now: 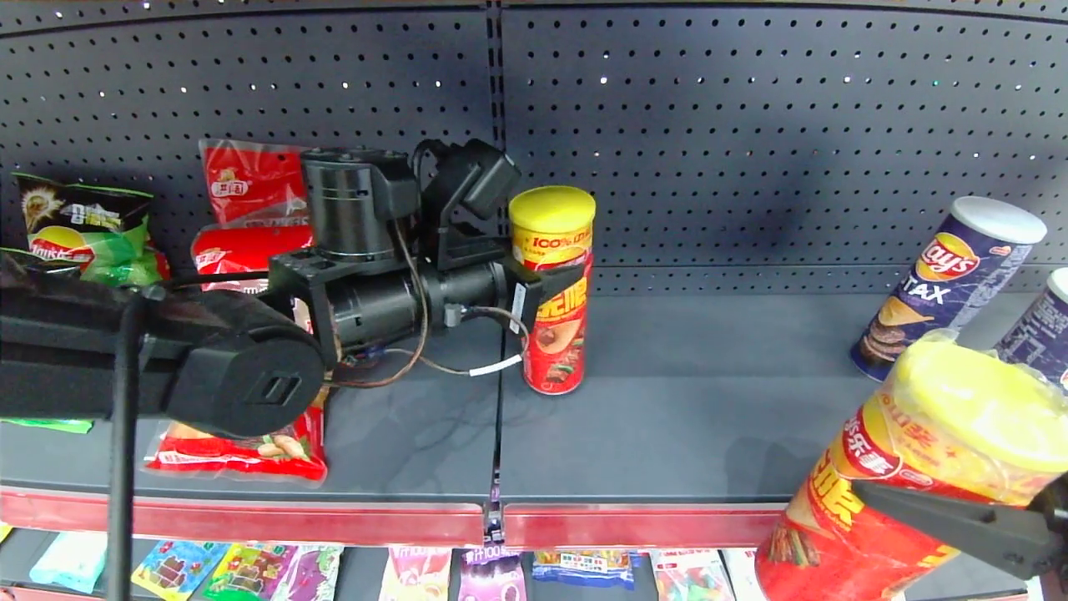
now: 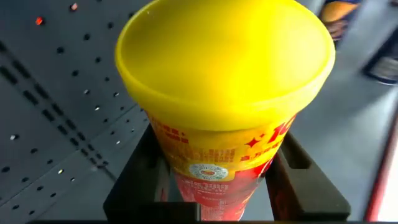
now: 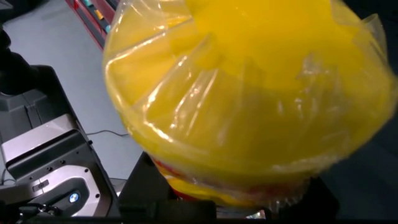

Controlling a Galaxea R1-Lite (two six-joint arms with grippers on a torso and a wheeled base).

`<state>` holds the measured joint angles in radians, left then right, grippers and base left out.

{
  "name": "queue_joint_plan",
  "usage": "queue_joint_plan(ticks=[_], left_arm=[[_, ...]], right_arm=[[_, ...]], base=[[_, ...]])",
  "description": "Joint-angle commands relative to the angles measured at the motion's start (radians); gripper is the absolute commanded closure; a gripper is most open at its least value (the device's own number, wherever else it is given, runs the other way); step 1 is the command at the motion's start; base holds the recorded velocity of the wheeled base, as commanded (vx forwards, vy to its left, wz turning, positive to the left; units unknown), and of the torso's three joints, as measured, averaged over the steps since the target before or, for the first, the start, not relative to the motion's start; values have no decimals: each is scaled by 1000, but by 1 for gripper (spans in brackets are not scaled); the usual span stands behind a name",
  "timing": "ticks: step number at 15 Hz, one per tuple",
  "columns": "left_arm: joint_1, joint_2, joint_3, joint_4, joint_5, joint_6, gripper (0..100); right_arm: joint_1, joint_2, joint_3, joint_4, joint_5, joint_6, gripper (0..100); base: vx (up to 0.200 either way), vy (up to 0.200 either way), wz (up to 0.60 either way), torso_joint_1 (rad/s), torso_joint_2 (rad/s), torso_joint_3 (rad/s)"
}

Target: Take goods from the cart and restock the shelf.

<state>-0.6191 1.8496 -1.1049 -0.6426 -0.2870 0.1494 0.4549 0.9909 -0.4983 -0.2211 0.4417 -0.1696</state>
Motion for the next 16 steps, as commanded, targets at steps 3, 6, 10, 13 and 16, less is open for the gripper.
queue_joint_plan(ticks=[3,6,10,13,16], left_arm=[[-33,-105,128,3,-152,18,100],[-34,-119,183,3,-222,39,100],[-34,-116,192,4,-256,65,100],[-30,-115,208,37,-297,122,100],[-30,-119,214,37,-308,122,100]], right_arm=[[1,-1,-5,0,-1,-1,100],[1,-1,-23,0,-1,-1,100],[1,-1,-28,2,-1,-1,100],[1,3,-29,2,-1,1,100],[1,9,-28,0,0,1,100]], base=[[0,0,0,0,0,0],[0,0,0,0,0,0],[0,0,0,0,0,0],[0,0,0,0,0,0],[0,0,0,0,0,0]])
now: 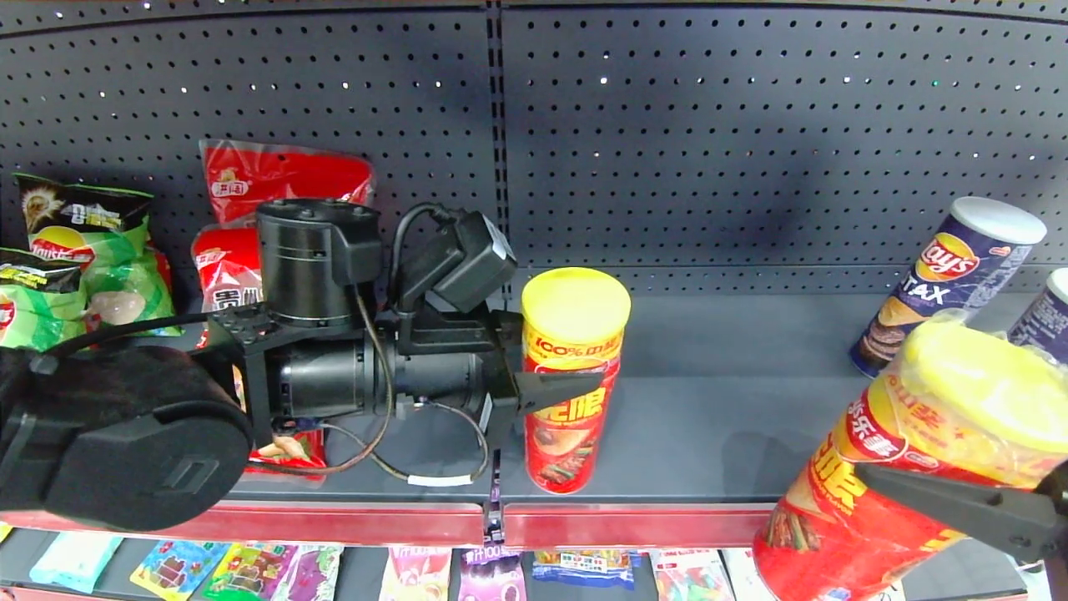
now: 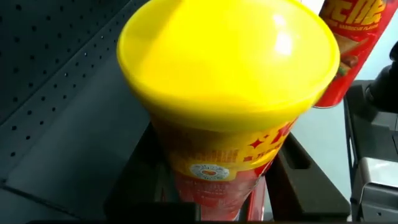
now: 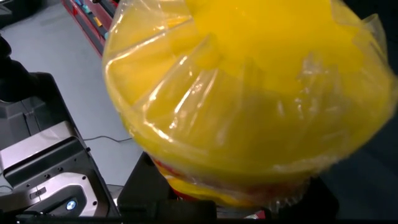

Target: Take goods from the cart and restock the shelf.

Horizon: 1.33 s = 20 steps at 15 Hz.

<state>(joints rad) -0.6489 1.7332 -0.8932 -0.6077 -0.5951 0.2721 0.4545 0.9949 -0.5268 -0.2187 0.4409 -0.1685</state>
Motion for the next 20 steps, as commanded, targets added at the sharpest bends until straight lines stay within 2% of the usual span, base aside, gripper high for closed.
queue_joint_plan(ticks=[1,13,17,18,20], left_arm=[[0,-3,2,0,0,-1,100],[0,-26,40,2,-11,-13,100],[0,-23,50,-4,-2,-45,100],[0,-23,50,-4,-2,-45,0],[0,-24,51,-4,0,-50,0]], right_arm=[[0,7,1,-1,1,0,100],[-7,60,-55,-4,2,0,100],[-8,113,-101,-5,1,0,100],[-13,131,-110,-7,1,-2,100],[-14,157,-131,-7,2,-3,100]], base=[[0,0,0,0,0,0],[0,0,0,0,0,0],[0,0,0,0,0,0],[0,0,0,0,0,0],[0,0,0,0,0,0]])
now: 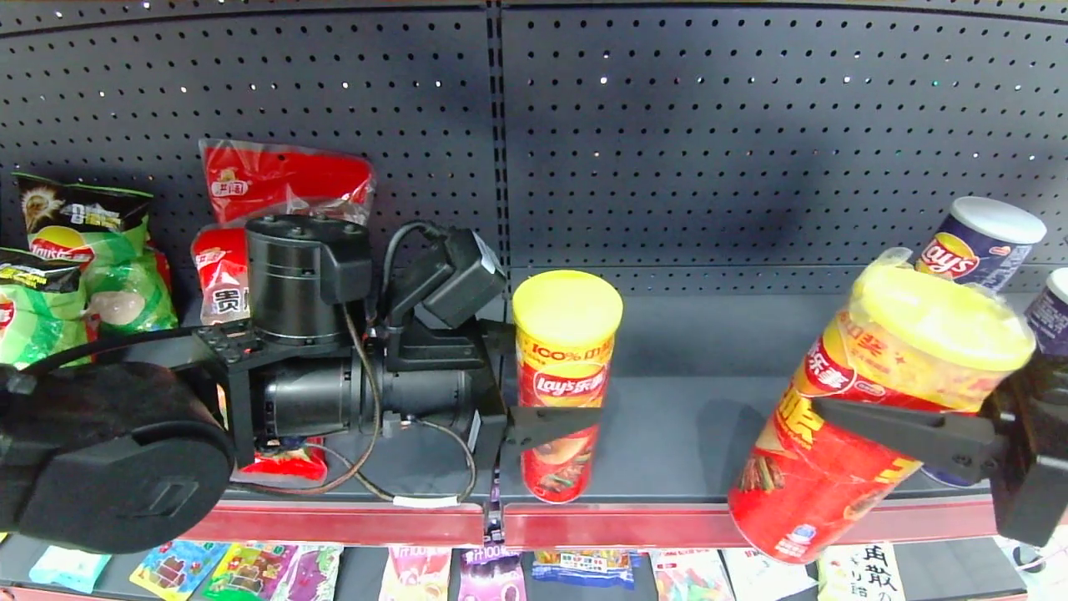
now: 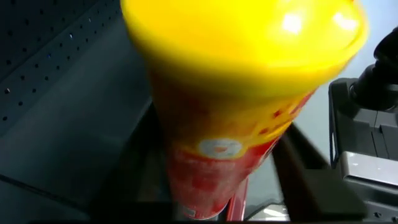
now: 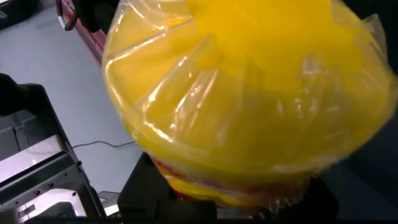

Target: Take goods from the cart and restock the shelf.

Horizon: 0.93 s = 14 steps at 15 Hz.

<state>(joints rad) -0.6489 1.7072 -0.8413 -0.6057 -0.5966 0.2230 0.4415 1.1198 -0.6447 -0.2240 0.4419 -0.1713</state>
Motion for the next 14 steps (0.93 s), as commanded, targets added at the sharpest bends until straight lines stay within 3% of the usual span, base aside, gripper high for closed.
queue_joint_plan(ticks=[1,4,7,11,14], left_arm=[[0,-1,1,-6,1,-1,0],[8,-21,21,-6,1,-1,0],[29,-78,106,-8,4,-1,0],[107,-221,281,-8,12,1,0],[146,-287,357,-6,20,-1,0]], right_arm=[[-1,64,-41,-3,1,-4,100],[-1,156,-118,-3,0,-5,100],[2,276,-233,-3,0,-7,100],[8,468,-400,-5,0,-47,100],[10,568,-501,-5,3,-53,100]], base=[[0,0,0,0,0,0],[0,0,0,0,0,0],[0,0,0,0,0,0],[0,0,0,0,0,0],[0,0,0,0,0,0]])
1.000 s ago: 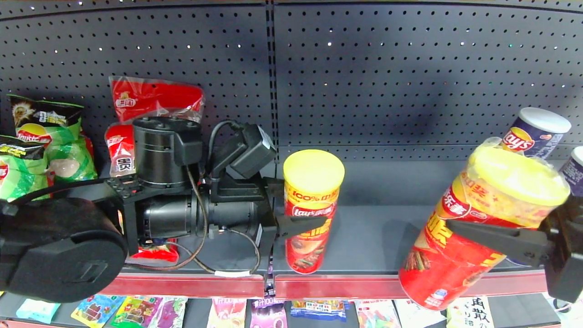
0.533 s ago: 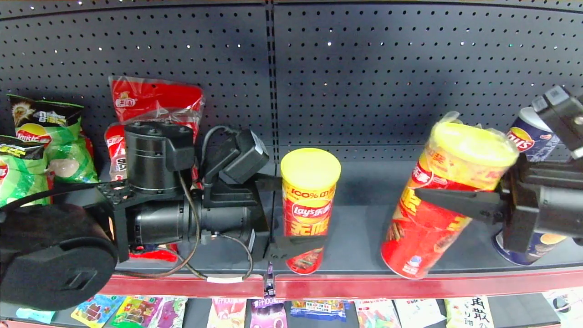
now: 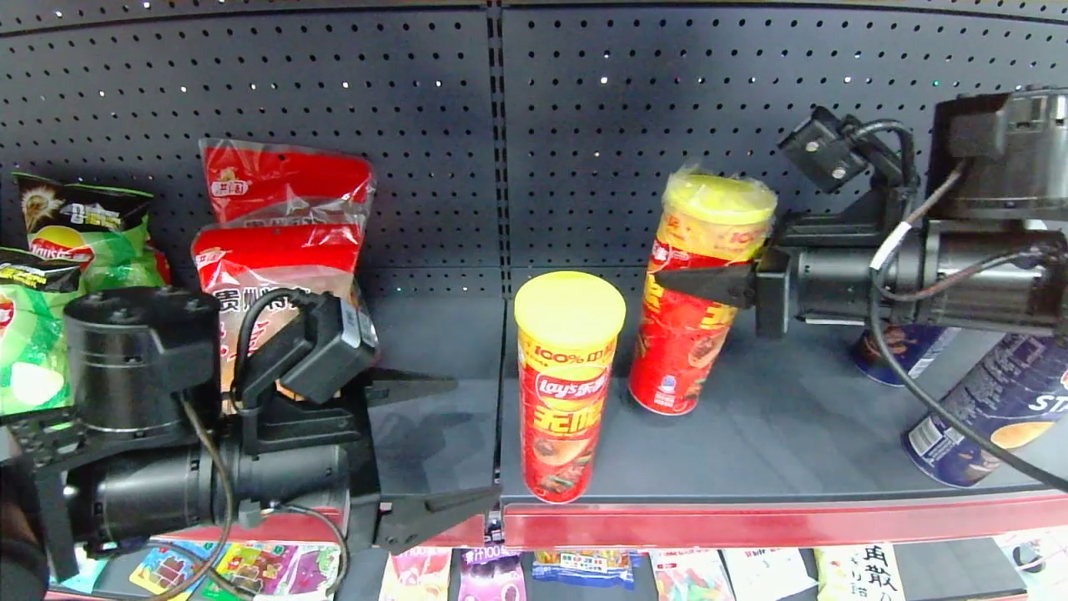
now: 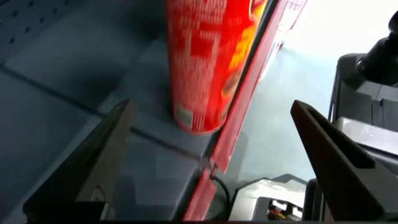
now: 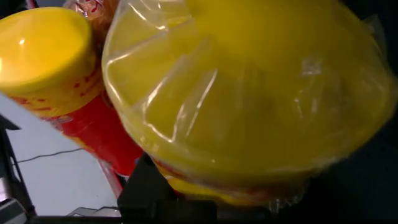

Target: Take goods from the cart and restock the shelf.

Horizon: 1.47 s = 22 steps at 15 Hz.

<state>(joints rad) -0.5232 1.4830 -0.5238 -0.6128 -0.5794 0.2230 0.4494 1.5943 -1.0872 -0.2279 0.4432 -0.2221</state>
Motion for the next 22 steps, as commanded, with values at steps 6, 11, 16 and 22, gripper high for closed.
queue_joint_plan(ticks=[6,11,16,22], left_arm=[[54,-99,70,-1,13,-2,0],[78,-112,73,1,15,-16,0],[80,-112,73,2,15,-17,0],[78,-110,70,1,15,-30,0]], right_arm=[[40,243,-229,-1,8,-2,100],[52,317,-293,-1,9,-2,100],[54,365,-346,-7,9,1,100],[68,366,-347,-7,9,1,0]], base=[[0,0,0,0,0,0],[0,0,0,0,0,0],[0,0,0,0,0,0],[0,0,0,0,0,0]])
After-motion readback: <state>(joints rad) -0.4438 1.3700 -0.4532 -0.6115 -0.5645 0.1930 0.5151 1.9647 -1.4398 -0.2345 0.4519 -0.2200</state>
